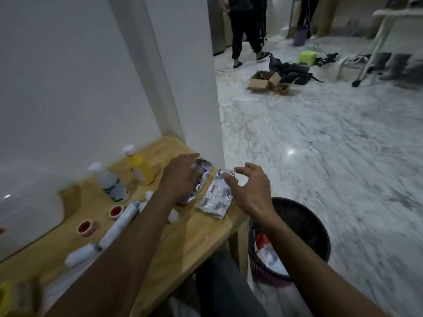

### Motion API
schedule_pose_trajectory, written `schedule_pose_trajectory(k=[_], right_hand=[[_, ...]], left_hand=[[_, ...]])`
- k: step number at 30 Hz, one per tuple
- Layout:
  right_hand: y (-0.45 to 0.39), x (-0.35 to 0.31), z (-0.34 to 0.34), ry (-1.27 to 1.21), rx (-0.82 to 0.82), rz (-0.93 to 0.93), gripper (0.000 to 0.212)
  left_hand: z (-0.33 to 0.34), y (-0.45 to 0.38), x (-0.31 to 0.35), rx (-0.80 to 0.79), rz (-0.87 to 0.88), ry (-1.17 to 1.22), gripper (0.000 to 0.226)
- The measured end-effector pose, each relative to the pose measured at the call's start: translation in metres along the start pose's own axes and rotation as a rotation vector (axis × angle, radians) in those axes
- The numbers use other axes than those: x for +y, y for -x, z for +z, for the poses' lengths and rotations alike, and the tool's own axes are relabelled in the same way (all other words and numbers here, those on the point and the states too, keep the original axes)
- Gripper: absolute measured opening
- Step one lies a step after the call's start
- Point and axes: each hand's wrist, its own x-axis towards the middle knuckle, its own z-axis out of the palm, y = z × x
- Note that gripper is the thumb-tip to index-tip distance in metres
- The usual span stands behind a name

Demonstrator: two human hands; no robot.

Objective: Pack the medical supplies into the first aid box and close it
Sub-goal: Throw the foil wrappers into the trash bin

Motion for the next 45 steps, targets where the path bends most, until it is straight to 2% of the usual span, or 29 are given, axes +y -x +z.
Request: schedule_pose_trajectory(k=[5, 12, 16, 21, 26, 29, 36, 45], right_hand=[[-0.002, 0.002, 0.006, -0.029, 0.041, 0.003, 0.033], [-0.001, -0.004, -0.006, -0.102, 0.079, -0.015, 0.023], [-0.005, -0.008, -0.045, -0.137, 0.200, -0.029, 0.022], [-0.019, 0.006, -0.111, -0.118, 0.398, -0.041, 0.018], [-0.028, 0.054, -0.161, -0.091, 0.546, 0.006, 0.021], [-0.031, 0.093, -0.172, -0.079, 0.562, 0.070, 0.025], [-0.026, 0.181, -0.143, -0.030, 0.451, 0.250, 0.020], [-0.025, 0.249, -0.092, 0.054, 0.313, 0.385, 0.026]], left_hand=[[0.001, -0.001, 0.001, 0.118, 0.078, -0.032, 0.023], [-0.002, -0.002, 0.001, 0.214, 0.127, 0.033, 0.012], [-0.009, -0.001, 0.015, 0.286, 0.181, 0.126, 0.012], [-0.005, -0.012, 0.069, 0.330, 0.203, 0.241, 0.020], [0.033, -0.026, 0.137, 0.277, 0.199, 0.294, 0.024], [0.068, -0.033, 0.170, 0.201, 0.197, 0.245, 0.024], [0.167, -0.035, 0.195, 0.011, 0.119, 0.033, 0.014], [0.249, -0.027, 0.177, -0.160, 0.040, 0.060, 0.019]])
